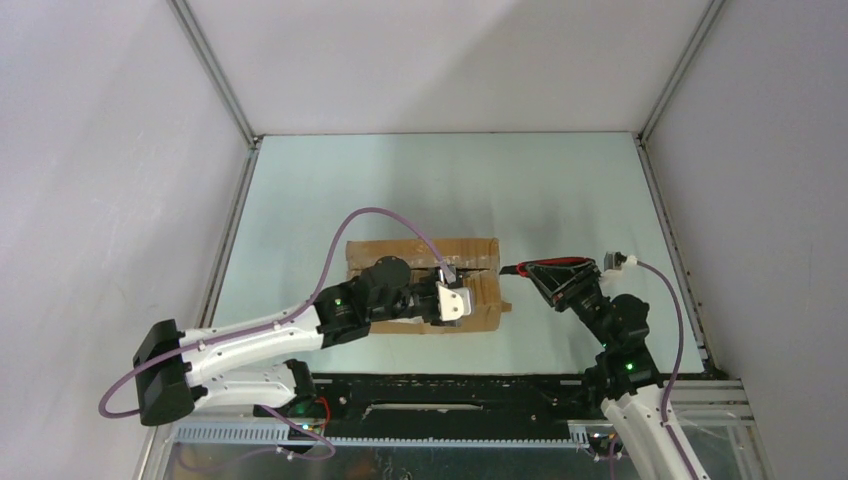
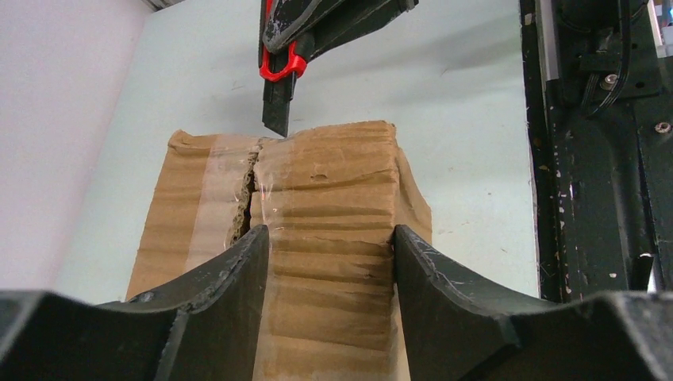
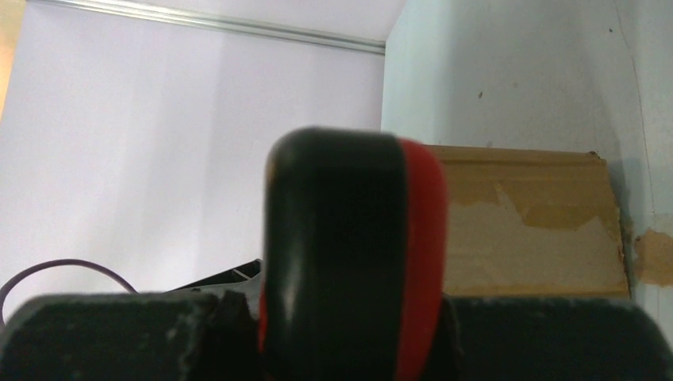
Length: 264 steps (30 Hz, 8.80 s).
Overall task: Unpack the express box
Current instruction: Cut the express box at the center of the board.
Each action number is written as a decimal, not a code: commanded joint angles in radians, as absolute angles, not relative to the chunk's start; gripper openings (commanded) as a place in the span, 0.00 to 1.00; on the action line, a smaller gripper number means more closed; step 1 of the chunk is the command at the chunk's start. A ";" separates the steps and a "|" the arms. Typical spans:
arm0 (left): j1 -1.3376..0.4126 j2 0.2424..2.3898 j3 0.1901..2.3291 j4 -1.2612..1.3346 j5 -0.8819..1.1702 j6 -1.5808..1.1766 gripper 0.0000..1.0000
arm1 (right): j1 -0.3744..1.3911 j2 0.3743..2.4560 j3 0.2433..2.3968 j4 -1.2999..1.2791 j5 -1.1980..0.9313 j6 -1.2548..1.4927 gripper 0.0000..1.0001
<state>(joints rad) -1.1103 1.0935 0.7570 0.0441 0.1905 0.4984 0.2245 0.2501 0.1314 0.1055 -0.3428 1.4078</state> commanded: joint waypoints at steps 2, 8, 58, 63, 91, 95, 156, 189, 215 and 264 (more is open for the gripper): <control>-1.109 1.088 0.736 0.070 0.180 0.516 0.17 | 0.222 0.230 0.145 0.146 -0.366 1.432 0.00; -1.109 1.084 0.736 0.068 0.178 0.512 0.17 | 0.221 0.221 0.144 0.149 -0.310 1.463 0.00; -0.966 1.459 1.375 -0.668 0.358 0.258 1.00 | 0.315 0.366 0.142 0.316 -0.266 1.453 0.00; -0.983 1.477 1.354 -0.662 0.411 0.239 0.99 | 0.321 0.375 0.135 0.331 -0.259 1.456 0.00; -1.020 1.430 1.291 -0.600 0.327 0.276 0.44 | 0.274 0.294 0.132 0.203 -0.195 1.428 0.00; -1.020 1.430 1.285 -0.591 0.330 0.278 0.44 | 0.275 0.361 0.128 0.290 -0.211 1.433 0.00; -1.094 1.390 1.131 -0.460 0.453 0.411 0.16 | 0.229 0.576 0.093 0.682 -0.234 1.596 0.00; -0.983 1.296 0.990 -0.231 0.411 0.311 0.10 | 0.210 0.477 0.054 0.571 -0.354 1.523 0.00; -0.992 1.308 0.975 -0.231 0.412 0.353 0.06 | 0.254 0.501 0.022 0.686 -0.339 1.621 0.00; -1.003 1.347 0.952 -0.245 0.339 0.457 0.00 | 0.390 0.554 0.010 0.692 -0.410 1.504 0.00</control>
<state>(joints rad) -1.0222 1.2892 1.0008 -0.1883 0.3962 0.3683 0.3531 0.6033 0.0139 0.6853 -0.2333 1.5505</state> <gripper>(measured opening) 0.679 0.243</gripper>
